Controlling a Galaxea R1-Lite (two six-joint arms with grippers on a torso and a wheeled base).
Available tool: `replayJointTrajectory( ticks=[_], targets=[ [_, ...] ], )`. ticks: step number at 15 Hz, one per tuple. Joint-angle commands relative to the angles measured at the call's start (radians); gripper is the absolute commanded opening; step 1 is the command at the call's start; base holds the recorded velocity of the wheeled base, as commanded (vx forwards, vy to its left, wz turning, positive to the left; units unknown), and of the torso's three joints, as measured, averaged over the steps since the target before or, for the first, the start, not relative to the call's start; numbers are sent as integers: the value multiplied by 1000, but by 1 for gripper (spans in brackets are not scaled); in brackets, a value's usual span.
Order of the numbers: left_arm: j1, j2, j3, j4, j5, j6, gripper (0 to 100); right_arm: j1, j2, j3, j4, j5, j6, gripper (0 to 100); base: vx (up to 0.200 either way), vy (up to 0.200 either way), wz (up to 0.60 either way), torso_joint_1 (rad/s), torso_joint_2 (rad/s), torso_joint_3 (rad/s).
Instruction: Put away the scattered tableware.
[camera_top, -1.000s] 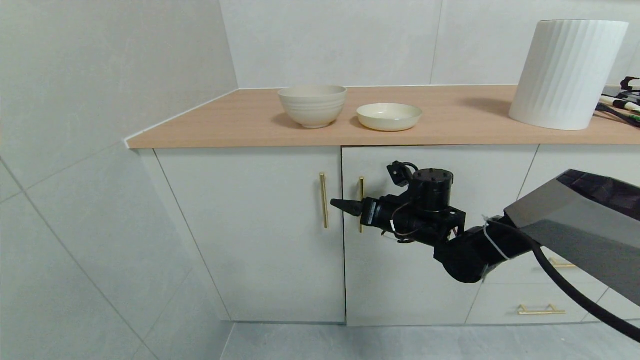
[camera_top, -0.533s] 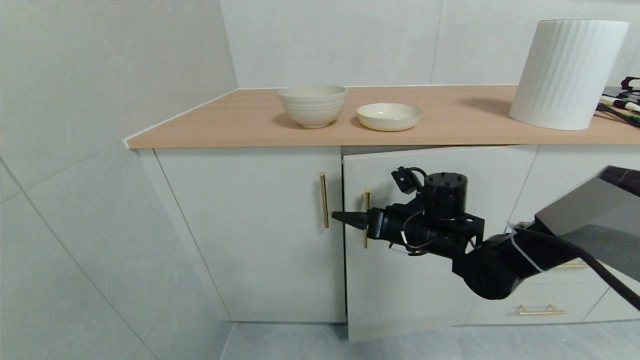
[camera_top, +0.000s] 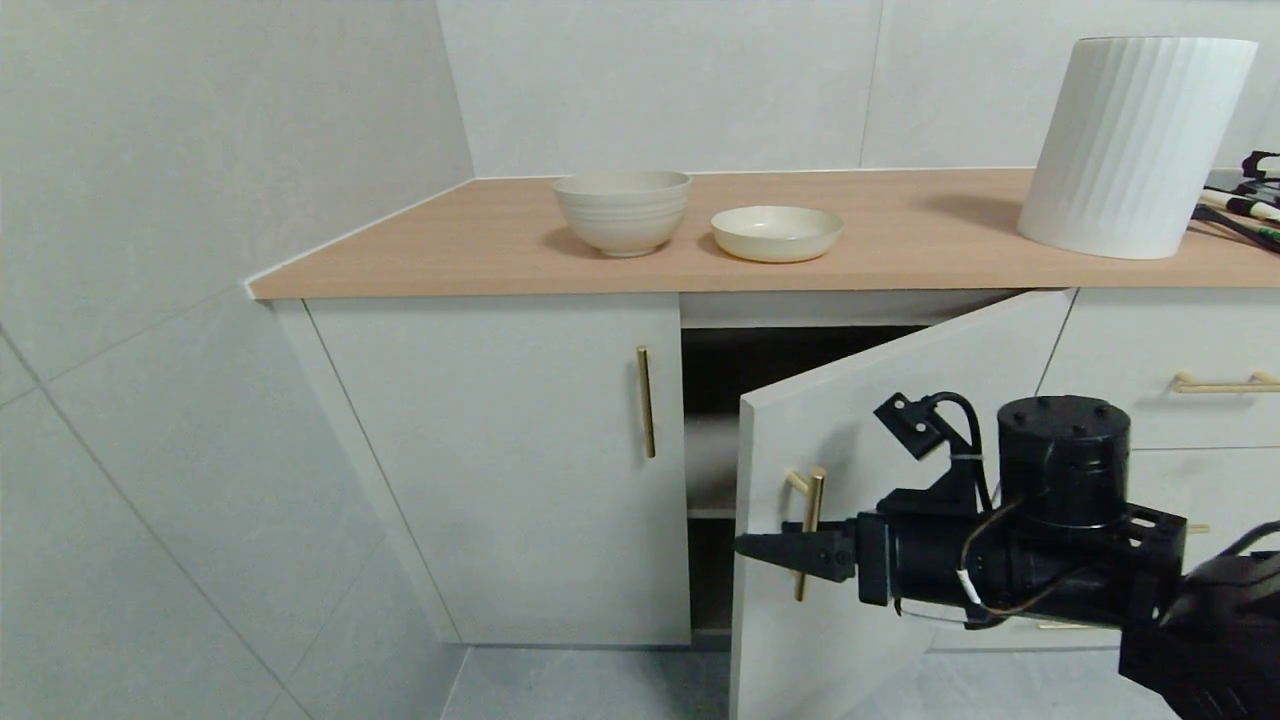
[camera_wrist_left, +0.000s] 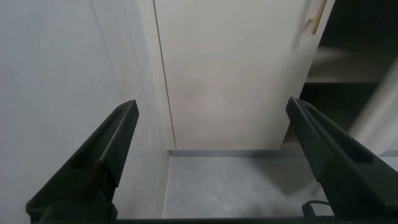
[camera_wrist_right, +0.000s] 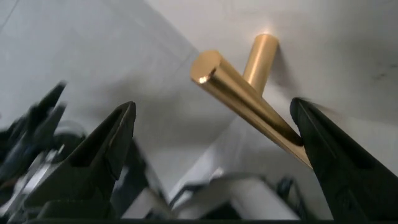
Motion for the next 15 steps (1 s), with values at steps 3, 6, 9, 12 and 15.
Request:
replayJointTrajectory(
  ticks=[3, 6, 9, 12, 15],
  targets=[
    [0, 0, 0, 0, 0, 5, 100, 1, -108, 74, -7, 36, 2, 100, 0, 0, 0, 0, 0, 0],
    [0, 0, 0, -1, -2, 6, 100, 1, -101, 77, -7, 36, 2, 100, 0, 0, 0, 0, 0, 0],
    [-3, 28, -202, 83, -37, -11, 100, 3, -104, 81, -8, 36, 2, 100, 0, 0, 0, 0, 0, 0],
    [-7, 279, -483, 229, -194, -11, 100, 3, -111, 81, -8, 36, 2, 100, 0, 0, 0, 0, 0, 0],
    [-9, 689, -672, 221, -296, -8, 100, 14, -115, 81, -8, 36, 1, 100, 0, 0, 0, 0, 0, 0]
  ],
)
